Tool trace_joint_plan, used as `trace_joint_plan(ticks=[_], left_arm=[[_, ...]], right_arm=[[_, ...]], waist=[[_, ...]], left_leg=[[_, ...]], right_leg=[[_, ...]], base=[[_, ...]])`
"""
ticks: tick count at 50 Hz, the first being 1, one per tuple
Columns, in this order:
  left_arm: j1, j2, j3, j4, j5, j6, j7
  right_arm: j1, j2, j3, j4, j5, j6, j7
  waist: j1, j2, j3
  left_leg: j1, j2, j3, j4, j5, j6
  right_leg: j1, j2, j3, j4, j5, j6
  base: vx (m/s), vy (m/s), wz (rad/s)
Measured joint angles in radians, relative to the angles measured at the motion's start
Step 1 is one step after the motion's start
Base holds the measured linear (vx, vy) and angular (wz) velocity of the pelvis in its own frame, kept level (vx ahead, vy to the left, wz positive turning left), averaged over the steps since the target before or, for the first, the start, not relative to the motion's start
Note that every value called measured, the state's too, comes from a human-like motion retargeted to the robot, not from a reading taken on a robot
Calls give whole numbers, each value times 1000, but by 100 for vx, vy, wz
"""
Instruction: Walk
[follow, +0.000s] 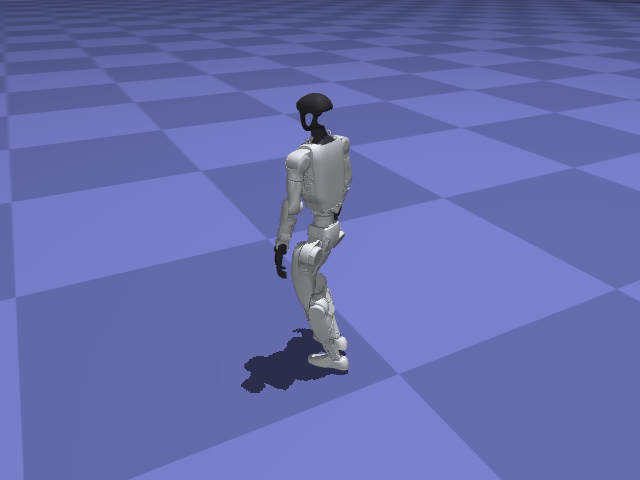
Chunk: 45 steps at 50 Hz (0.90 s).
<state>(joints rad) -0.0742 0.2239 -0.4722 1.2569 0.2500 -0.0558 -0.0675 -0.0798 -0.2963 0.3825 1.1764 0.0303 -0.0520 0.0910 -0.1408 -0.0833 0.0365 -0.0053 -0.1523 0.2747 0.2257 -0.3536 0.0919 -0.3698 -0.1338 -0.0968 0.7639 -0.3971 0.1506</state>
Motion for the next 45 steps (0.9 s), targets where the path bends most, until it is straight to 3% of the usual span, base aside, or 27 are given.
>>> trace_joint_plan(ticks=[7, 18, 22, 30, 45], left_arm=[[-29, 28, -6, 14, 16, 5, -3], [-19, 38, 25, 18, 26, 5, 2], [-8, 37, 34, 19, 29, 1, 2], [27, 13, 45, 33, 16, 0, -3], [99, -52, 32, 64, -16, 2, -7]], right_arm=[[10, 1, -8, 18, -16, 2, -1], [27, 3, -16, 43, -58, 8, -13], [25, 1, -16, 38, -65, 5, -19], [11, -10, -26, 17, -59, 3, -27], [-26, -46, -38, 3, -33, 4, -58]], waist=[[6, -24, 4], [38, -28, 31], [52, -8, 50], [91, 85, 81], [58, 110, 90]], left_leg=[[2, -2, 29, 7, 22, 14], [-11, 54, 35, 142, 30, 24], [-56, 95, -22, 275, 31, 2], [-135, 114, -293, 419, -12, -103], [-69, 103, -274, 372, -37, -64]], right_leg=[[14, -37, 6, 28, -9, -11], [138, 34, 46, -161, -4, -7], [179, 79, 64, -213, 18, -11], [261, 216, 125, -340, 93, -20], [315, 232, 196, -365, 82, 2]], base=[[-5, -6, -73], [0, -9, -65], [2, -7, -74], [2, -3, -89], [4, 3, -44]])
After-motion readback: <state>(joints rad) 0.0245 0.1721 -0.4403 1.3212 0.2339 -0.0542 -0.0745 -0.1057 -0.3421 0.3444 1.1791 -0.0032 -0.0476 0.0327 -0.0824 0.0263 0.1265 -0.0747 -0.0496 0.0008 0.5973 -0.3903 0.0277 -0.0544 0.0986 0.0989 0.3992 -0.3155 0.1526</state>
